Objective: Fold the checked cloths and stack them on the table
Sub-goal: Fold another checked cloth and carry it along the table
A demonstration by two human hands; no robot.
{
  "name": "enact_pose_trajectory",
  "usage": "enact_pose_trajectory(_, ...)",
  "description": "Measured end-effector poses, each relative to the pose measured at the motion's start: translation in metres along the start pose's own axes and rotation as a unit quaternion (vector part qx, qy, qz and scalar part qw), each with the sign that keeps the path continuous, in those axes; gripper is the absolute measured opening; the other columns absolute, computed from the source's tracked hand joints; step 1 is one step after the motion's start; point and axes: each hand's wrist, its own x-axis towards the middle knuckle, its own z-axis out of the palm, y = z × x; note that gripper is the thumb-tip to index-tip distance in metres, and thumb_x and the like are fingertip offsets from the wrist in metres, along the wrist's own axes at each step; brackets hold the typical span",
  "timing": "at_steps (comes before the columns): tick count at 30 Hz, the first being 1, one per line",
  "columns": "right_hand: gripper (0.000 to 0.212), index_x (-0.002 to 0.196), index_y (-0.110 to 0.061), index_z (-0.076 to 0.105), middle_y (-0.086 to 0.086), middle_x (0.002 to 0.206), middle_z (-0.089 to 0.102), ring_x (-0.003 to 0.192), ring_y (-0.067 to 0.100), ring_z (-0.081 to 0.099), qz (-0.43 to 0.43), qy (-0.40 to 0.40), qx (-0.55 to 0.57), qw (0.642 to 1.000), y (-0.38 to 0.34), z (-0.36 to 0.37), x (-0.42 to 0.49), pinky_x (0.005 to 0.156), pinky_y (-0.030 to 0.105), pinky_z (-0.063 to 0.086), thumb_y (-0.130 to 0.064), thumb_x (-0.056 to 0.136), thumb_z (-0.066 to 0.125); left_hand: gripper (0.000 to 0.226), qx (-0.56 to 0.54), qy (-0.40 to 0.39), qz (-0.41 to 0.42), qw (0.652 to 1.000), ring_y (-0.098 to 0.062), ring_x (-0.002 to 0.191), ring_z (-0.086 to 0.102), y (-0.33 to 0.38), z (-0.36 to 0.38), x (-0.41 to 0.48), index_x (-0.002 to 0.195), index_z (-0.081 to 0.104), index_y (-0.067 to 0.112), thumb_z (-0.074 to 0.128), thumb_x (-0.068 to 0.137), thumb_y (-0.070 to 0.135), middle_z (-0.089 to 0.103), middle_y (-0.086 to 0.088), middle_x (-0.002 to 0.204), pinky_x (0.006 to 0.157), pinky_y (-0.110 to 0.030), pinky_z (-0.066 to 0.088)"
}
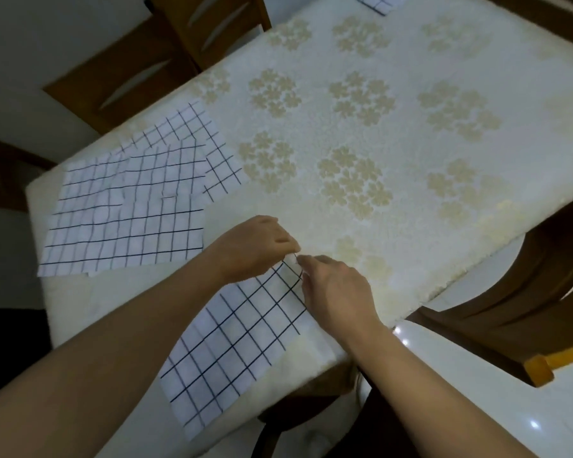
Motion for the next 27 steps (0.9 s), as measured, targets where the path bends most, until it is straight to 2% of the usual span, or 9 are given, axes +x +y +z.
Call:
enact_pose_trajectory(4, 0.037, 0.122, -0.01, 0.067, 0.009, 0.115, 0.072, 0.095, 0.028, 0.07, -0.005, 0.032, 0.022, 0.999, -0.043, 0.012, -0.032, 0.068, 0.034, 0.058, -0.004, 0.086, 0.067, 0.044, 0.0, 0.035, -0.014, 0.999, -0.028, 0.101, 0.068, 0.01, -0.005, -0.055, 0.117, 0.069, 0.007, 0.07, 0.076, -0.01, 0.072, -0.008, 0.114, 0.094, -0.047, 0.054)
enact_pose_trajectory(10, 0.056, 0.124, -0.005, 0.068, 0.013, 0.122, 0.07, 0.108, 0.026, 0.069, -0.03, 0.055, -0.015, 0.998, -0.116, 0.057, -0.082, 0.09, 0.031, 0.055, -0.004, 0.07, 0.082, 0.047, 0.002, 0.089, -0.033, 0.995, -0.029, 0.106, 0.067, 0.031, 0.01, -0.157, 0.117, 0.071, 0.003, 0.059, 0.076, -0.016, 0.071, -0.009, 0.117, 0.089, -0.042, 0.056)
enact_pose_trajectory(14, 0.055, 0.13, 0.0, 0.062, 0.017, 0.129, 0.066, 0.118, 0.03, 0.064, -0.043, 0.045, -0.037, 0.997, -0.171, 0.098, -0.116, 0.104, 0.038, 0.047, -0.001, 0.076, 0.071, 0.05, -0.002, 0.118, -0.051, 0.992, -0.031, 0.11, 0.068, 0.039, 0.029, -0.23, 0.119, 0.07, 0.002, 0.036, 0.083, -0.008, 0.07, -0.012, 0.121, 0.091, -0.044, 0.057)
enact_pose_trajectory(17, 0.051, 0.136, 0.002, 0.057, 0.02, 0.135, 0.061, 0.126, 0.031, 0.059, -0.054, 0.045, -0.057, 0.996, -0.21, 0.132, -0.138, 0.113, 0.039, 0.041, -0.001, 0.085, 0.054, 0.049, -0.008, 0.134, -0.064, 0.989, -0.031, 0.114, 0.067, 0.046, 0.048, -0.28, 0.12, 0.07, 0.002, 0.035, 0.087, -0.003, 0.069, -0.013, 0.125, 0.096, -0.043, 0.054)
enact_pose_trajectory(19, 0.049, 0.134, 0.001, 0.059, 0.019, 0.133, 0.063, 0.124, 0.029, 0.061, -0.047, 0.057, -0.069, 0.995, -0.229, 0.154, -0.146, 0.113, 0.036, 0.036, -0.003, 0.086, 0.05, 0.044, -0.009, 0.134, -0.065, 0.989, -0.031, 0.114, 0.066, 0.047, 0.064, -0.305, 0.118, 0.072, 0.004, 0.038, 0.09, 0.0, 0.069, -0.012, 0.125, 0.099, -0.041, 0.052)
enact_pose_trajectory(23, 0.056, 0.134, -0.002, 0.06, 0.021, 0.131, 0.064, 0.123, 0.031, 0.061, -0.022, 0.048, -0.073, 0.996, -0.249, 0.195, -0.161, 0.111, 0.034, 0.032, 0.004, 0.079, 0.069, 0.055, -0.036, 0.118, -0.078, 0.989, -0.034, 0.118, 0.064, 0.047, 0.096, -0.342, 0.113, 0.074, 0.006, 0.031, 0.081, -0.006, 0.069, -0.013, 0.124, 0.101, -0.048, 0.048)
enact_pose_trajectory(25, 0.05, 0.138, -0.004, 0.056, 0.021, 0.133, 0.063, 0.126, 0.031, 0.059, -0.027, 0.034, -0.073, 0.996, -0.252, 0.21, -0.168, 0.113, 0.035, 0.032, -0.003, 0.088, 0.06, 0.058, -0.039, 0.104, -0.094, 0.989, -0.033, 0.12, 0.063, 0.051, 0.111, -0.356, 0.116, 0.072, 0.006, 0.034, 0.077, -0.011, 0.068, -0.013, 0.125, 0.102, -0.049, 0.048)
enact_pose_trajectory(27, 0.046, 0.139, -0.007, 0.055, 0.017, 0.134, 0.062, 0.126, 0.03, 0.059, -0.015, 0.014, -0.075, 0.997, -0.253, 0.219, -0.172, 0.11, 0.035, 0.038, -0.023, 0.096, 0.046, 0.055, -0.05, 0.091, -0.103, 0.989, -0.033, 0.121, 0.062, 0.054, 0.123, -0.364, 0.119, 0.071, 0.006, 0.046, 0.075, -0.017, 0.067, -0.014, 0.128, 0.101, -0.05, 0.05)
